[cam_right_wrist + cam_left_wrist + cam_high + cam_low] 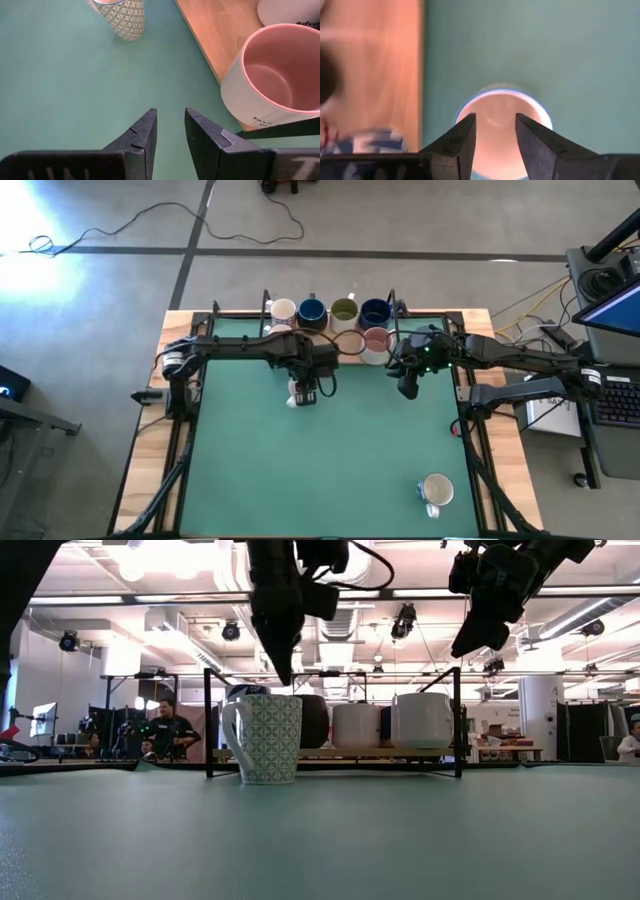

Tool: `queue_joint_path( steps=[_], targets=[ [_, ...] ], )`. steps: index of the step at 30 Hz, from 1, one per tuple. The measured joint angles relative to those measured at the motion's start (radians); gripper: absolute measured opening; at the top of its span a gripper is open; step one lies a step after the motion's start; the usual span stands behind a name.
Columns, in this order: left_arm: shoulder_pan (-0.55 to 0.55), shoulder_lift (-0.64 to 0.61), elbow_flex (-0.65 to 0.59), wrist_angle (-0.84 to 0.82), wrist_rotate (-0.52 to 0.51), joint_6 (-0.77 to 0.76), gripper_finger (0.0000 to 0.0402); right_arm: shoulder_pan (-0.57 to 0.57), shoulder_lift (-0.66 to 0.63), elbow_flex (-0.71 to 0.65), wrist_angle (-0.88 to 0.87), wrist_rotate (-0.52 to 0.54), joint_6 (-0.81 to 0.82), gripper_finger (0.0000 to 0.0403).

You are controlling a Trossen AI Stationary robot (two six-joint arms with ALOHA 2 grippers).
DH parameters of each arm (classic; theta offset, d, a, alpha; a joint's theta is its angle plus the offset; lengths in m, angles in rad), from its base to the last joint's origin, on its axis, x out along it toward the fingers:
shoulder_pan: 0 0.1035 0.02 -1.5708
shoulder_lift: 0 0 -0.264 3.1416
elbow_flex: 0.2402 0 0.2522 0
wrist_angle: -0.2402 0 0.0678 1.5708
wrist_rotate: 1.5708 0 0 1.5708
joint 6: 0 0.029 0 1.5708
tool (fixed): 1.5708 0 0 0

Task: Place coffee mugs
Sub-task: Put the green pattern mug on the shelf

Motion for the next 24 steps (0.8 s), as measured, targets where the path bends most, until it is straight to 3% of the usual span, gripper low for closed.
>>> queue_joint_path(
  steps=[5, 13, 24],
  targets=[
    [-0.003, -0.012, 0.000, -0.056, -0.087, -0.116, 0.0103, 0.000, 0.000, 0.000, 0.000, 0.000, 0.000, 0.0089],
    [0.015, -0.020, -0.022, -0.142, -0.087, -0.170, 0.0098, 0.000, 0.000, 0.000, 0.000, 0.000, 0.000, 0.0089],
    [0.032, -0.020, -0.118, -0.111, -0.085, -0.226, 0.0098, 0.000, 0.000, 0.000, 0.000, 0.000, 0.000, 0.0089]
  ],
)
